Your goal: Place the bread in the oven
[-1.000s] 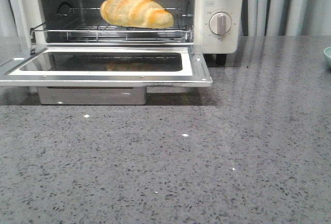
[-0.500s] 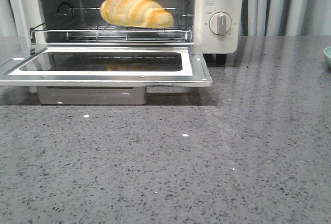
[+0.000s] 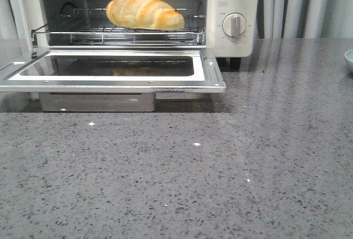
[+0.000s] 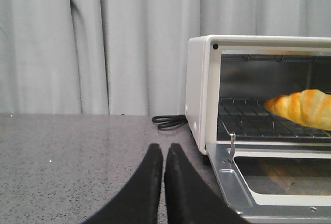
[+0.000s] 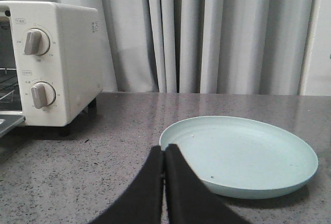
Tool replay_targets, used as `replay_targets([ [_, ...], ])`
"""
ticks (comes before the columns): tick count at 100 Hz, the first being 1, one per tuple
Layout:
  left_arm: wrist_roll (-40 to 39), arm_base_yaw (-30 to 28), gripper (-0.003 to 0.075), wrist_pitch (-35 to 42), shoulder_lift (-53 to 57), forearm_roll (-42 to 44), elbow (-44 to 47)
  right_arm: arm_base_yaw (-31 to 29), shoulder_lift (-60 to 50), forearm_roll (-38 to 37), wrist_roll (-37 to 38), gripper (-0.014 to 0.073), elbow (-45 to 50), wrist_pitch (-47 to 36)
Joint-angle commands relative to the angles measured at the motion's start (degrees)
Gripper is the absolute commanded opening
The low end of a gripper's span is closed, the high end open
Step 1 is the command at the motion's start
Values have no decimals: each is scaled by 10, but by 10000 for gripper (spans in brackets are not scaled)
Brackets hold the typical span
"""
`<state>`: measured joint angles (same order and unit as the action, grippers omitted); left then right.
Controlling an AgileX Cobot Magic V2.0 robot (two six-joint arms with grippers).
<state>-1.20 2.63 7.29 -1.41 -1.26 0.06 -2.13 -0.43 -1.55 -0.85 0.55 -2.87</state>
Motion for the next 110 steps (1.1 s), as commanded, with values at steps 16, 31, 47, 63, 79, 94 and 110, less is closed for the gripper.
replay_targets([
  [16,12,3,-21,0,32,-8,13,-3,-12,3,-5,-38,15,-46],
  [31,12,29,-21,-5,32,-3,13,-3,-12,3,-5,-38,15,-46],
  [47,12,57,-21,-13,32,5,13,-3,-12,3,-5,-38,15,-46],
  [63,12,38,-21,-13,32,4,13,-3,-12,3,-5,-38,15,-46],
  [79,12,7,-21,-13,32,1,13,-3,-12,3,-5,-38,15,-46],
  [94,12,-1,-21,-43,32,1,13,-3,-12,3,-5,-38,15,-46],
  [110,16,-1,-21,-61,32,3,13,-3,-12,3,-5,-39,15,-46],
])
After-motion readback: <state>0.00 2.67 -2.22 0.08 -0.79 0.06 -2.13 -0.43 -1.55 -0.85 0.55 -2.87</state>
